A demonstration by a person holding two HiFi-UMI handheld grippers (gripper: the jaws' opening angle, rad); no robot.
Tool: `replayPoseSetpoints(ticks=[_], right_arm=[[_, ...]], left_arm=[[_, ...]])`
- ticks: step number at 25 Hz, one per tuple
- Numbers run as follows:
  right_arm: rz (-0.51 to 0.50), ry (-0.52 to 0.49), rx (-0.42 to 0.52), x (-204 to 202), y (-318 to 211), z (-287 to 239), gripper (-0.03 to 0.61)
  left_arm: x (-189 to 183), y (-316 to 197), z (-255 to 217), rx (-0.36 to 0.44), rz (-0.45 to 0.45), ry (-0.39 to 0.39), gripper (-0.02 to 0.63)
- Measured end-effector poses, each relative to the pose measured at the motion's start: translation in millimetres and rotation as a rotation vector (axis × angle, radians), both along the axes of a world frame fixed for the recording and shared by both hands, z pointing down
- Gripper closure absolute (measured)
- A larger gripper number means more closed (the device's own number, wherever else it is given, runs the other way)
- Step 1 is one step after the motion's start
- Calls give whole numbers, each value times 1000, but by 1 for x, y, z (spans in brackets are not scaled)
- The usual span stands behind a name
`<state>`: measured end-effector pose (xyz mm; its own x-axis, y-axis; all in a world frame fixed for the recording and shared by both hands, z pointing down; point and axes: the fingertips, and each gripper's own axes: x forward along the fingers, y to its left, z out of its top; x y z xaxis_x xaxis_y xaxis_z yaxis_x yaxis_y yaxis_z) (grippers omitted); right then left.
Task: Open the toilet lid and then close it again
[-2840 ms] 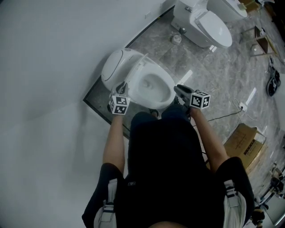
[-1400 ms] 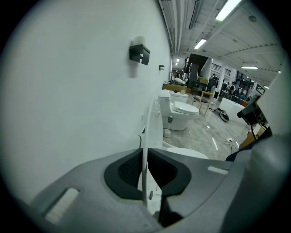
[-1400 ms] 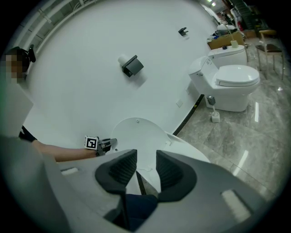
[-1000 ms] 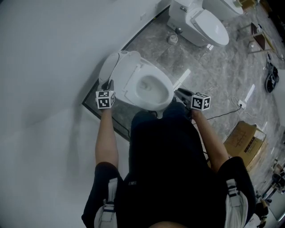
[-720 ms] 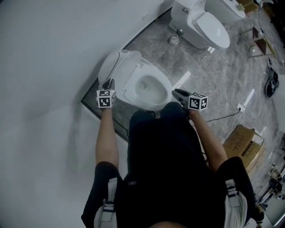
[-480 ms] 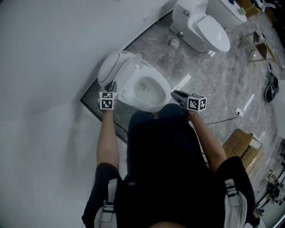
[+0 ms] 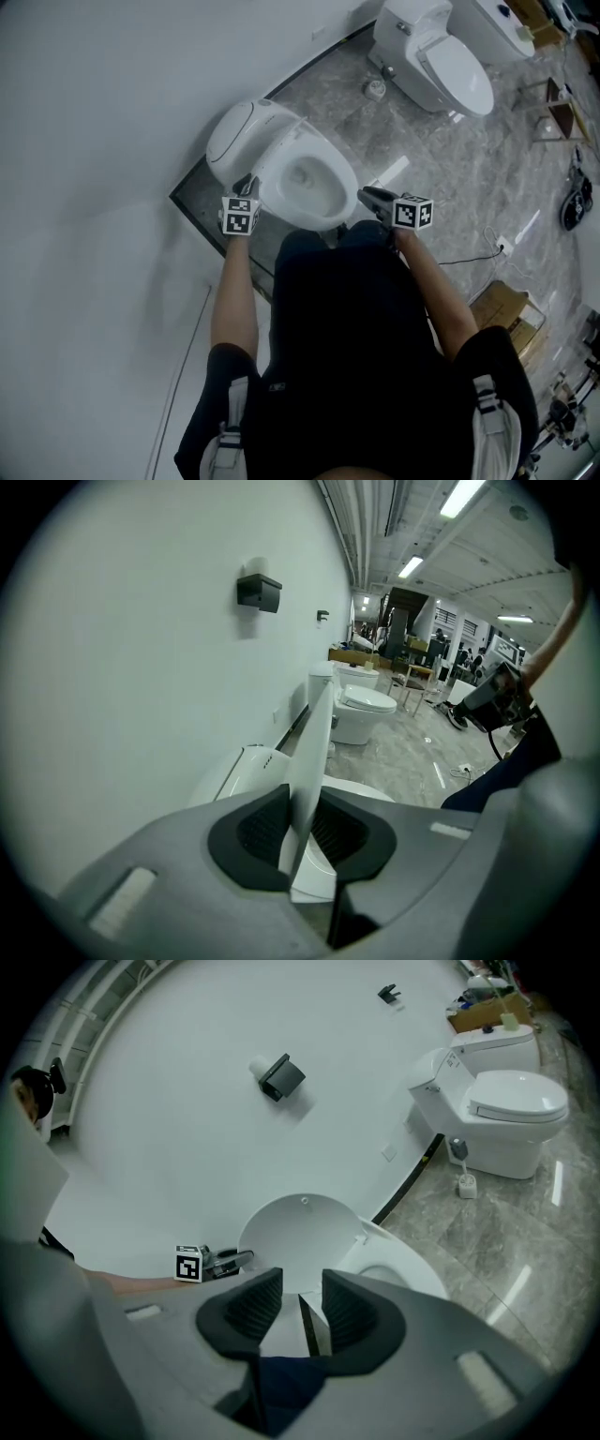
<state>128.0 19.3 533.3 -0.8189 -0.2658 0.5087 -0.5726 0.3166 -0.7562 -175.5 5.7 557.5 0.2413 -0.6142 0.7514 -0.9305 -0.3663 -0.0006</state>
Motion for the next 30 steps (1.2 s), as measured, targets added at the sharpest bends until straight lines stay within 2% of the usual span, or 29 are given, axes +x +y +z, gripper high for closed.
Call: replayPoseSetpoints(ticks=[5, 9, 17, 23, 27, 30], right_arm=[[-34, -19, -23, 4, 1, 1, 454], [-69, -18, -48, 1, 4, 13, 454], [-148, -119, -106, -41, 10, 12, 454], [-172, -167, -128, -60, 3, 14, 454], [-183, -180, -156, -62, -1, 20, 454], [-251, -152, -147, -65, 0, 25, 453]], left_arm=[[21, 12, -1, -14, -20, -9, 550], [35, 22, 4, -24, -2, -44, 547], [71, 45, 18, -70, 60, -119, 532], [86, 53, 25, -101, 66, -149, 523], [97, 60, 32, -124, 90, -175, 517], [106, 65, 35, -140, 84, -175, 510]])
